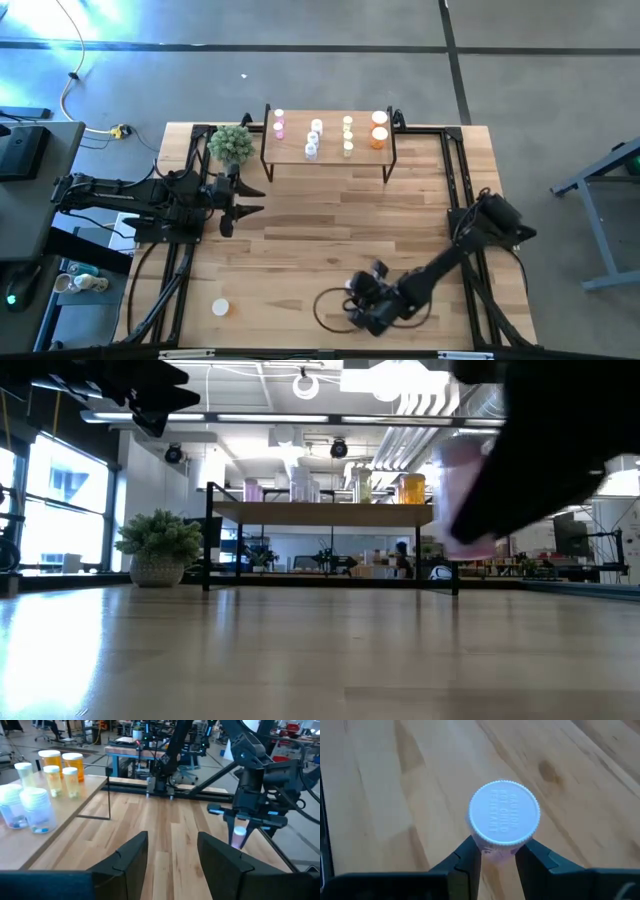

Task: Pick and place medicine bottles onto shelf by color
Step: Put the pink pill bottle on the shelf aligned with the other pink pill bottles

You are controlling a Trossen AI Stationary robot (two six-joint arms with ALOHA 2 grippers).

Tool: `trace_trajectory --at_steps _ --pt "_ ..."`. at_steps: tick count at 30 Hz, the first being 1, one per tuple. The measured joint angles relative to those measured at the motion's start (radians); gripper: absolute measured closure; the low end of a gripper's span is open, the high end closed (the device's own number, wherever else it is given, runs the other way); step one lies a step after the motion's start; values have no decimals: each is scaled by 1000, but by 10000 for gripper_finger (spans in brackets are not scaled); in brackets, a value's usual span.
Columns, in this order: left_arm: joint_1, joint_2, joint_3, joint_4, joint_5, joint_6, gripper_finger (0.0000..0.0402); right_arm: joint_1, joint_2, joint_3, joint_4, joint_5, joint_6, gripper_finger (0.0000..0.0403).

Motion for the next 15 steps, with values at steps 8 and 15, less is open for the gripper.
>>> trace_trajectory --at_steps 8,15 --pt "0 0 0 0 1 46 240 -152 0 0 231 -143 -250 313" --pt "0 12 0 -1 9 57 241 -298 0 0 402 -292 -324 313"
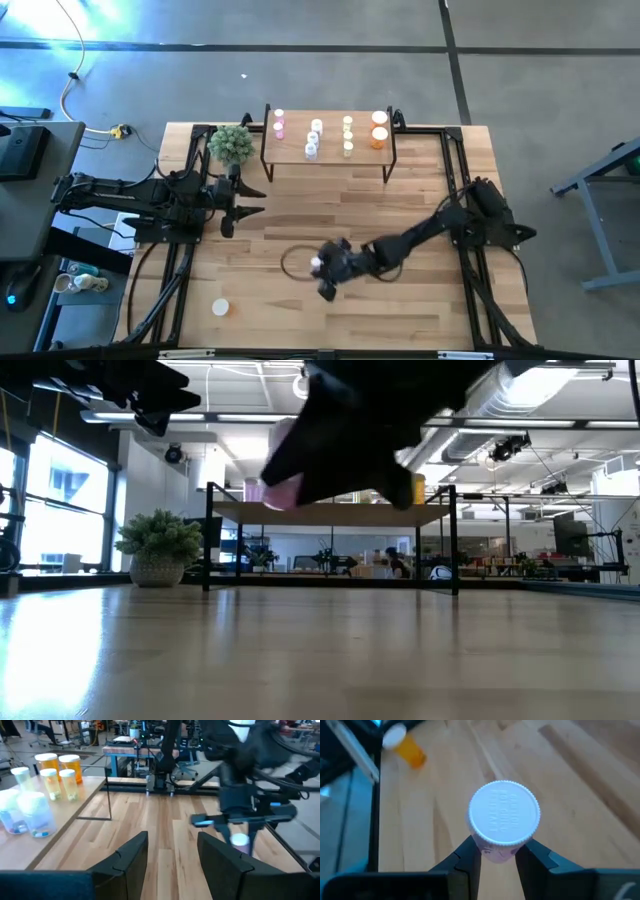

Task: Pick and place medicine bottles onto shelf by color
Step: Put the pink pill bottle on the shelf aligned with the other pink pill bottles

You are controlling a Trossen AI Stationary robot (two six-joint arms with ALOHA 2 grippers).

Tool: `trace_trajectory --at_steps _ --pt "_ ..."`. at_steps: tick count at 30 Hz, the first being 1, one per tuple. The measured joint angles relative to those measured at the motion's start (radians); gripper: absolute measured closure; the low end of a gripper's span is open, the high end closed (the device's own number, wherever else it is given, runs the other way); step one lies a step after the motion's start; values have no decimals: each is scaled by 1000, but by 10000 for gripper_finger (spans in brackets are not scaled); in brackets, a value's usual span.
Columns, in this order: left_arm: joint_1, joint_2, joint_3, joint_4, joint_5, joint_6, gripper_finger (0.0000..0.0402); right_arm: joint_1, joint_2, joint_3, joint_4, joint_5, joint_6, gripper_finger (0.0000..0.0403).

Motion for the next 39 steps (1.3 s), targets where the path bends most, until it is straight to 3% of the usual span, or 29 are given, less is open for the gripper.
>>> trace_trajectory --at_steps 5,10,20,39 --pt "1 47 0 0 56 0 240 -91 0 5 45 -88 -48 313" --pt "0 130 0 11 88 -17 240 -144 -1 64 38 -112 -203 313" --pt "-1 312 0 225 154 -83 240 -189 -1 157 -70 -126 -391 313" --pt "-1 535 0 457 138 -83 238 -285 -1 181 -105 -126 -419 313"
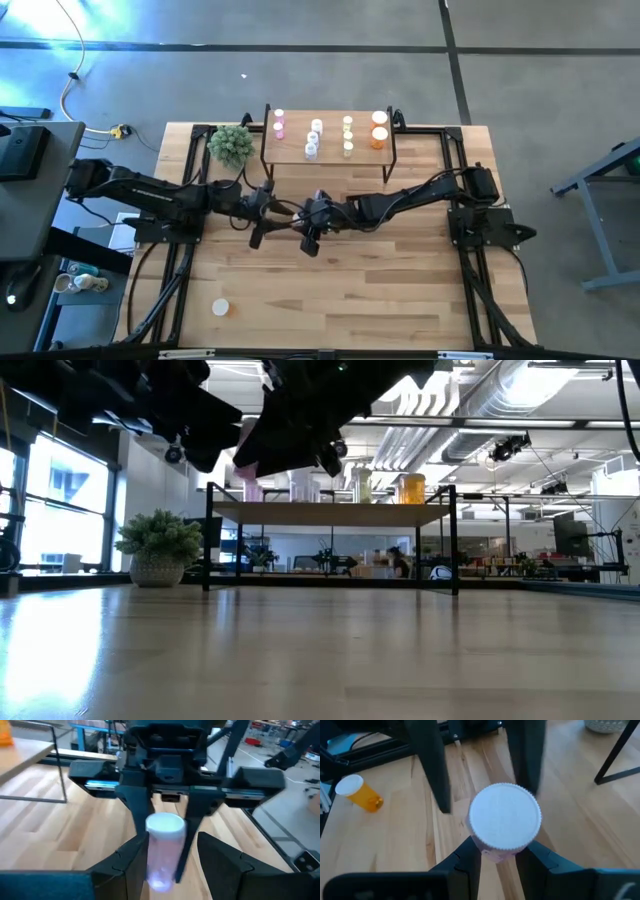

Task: Pick and place medicine bottles onto shelf by color
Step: Put the pink pill bottle on the shelf aligned with the other pink pill bottles

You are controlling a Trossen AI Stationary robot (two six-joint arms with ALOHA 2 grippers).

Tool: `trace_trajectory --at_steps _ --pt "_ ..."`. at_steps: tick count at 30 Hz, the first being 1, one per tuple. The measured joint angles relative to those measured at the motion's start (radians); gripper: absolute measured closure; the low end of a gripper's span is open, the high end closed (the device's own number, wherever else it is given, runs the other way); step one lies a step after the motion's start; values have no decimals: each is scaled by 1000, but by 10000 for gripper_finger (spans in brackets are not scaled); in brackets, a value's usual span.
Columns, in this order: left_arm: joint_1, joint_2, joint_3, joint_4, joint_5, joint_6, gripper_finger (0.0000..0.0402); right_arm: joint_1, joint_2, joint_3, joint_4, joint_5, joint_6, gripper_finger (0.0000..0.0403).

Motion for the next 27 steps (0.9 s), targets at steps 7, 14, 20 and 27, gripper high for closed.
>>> trace_trajectory --at_steps 7,14,20,27 --pt "1 34 0 25 -41 7 238 -1 0 0 7 -4 1 313" --pt "1 87 0 109 -43 7 238 -11 0 0 14 -12 1 313" --pt "2 102 1 157 -44 8 238 -13 0 0 4 -17 -1 313" --pt "1 102 1 154 -49 8 244 -13 0 0 -2 -21 0 313"
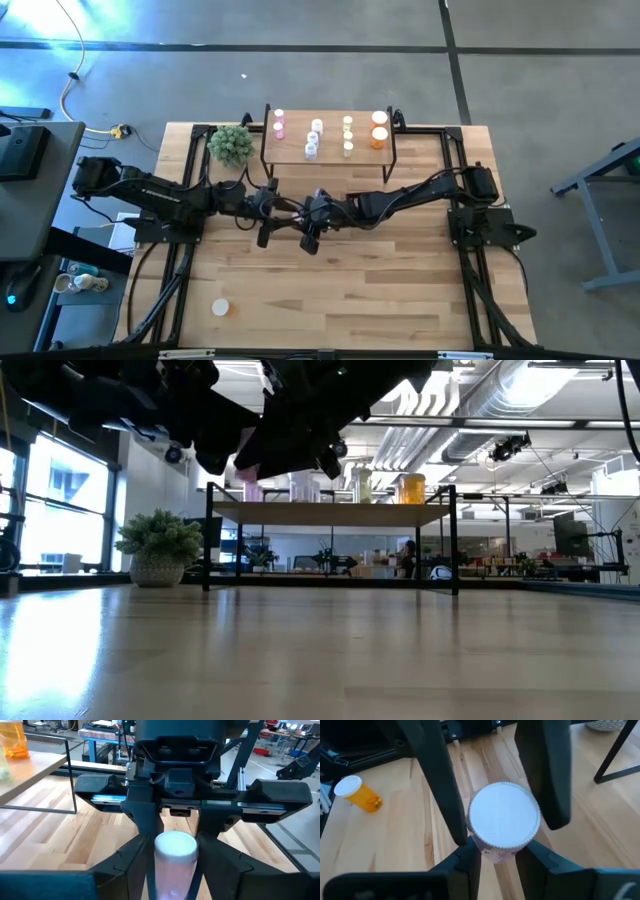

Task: Pick and place medicine bottles onto shelf by color
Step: Put the pink pill bottle on the shelf aligned with the other pink pill bottles

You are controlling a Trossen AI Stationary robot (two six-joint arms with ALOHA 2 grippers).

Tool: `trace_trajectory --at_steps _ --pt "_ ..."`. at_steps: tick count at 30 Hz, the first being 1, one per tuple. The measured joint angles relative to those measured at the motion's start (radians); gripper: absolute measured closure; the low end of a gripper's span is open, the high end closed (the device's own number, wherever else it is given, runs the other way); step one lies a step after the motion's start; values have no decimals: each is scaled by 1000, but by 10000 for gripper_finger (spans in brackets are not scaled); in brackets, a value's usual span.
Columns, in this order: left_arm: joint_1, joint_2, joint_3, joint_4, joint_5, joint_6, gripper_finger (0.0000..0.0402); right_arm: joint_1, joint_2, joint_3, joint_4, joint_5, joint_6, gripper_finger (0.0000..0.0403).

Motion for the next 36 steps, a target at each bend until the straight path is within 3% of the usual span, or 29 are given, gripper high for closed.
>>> trace_trajectory --at_steps 9,20,29,36 --pt "0 0 0 -12 17 -2 283 0 0 0 1 0 1 313" --pt "0 0 0 -12 17 10 286 0 0 0 0 0 20 311" --pt "0 -1 0 -12 12 31 286 -5 -3 0 -5 8 38 260" --pt "0 -41 0 -13 -58 48 286 -6 -66 -1 -97 9 40 235"
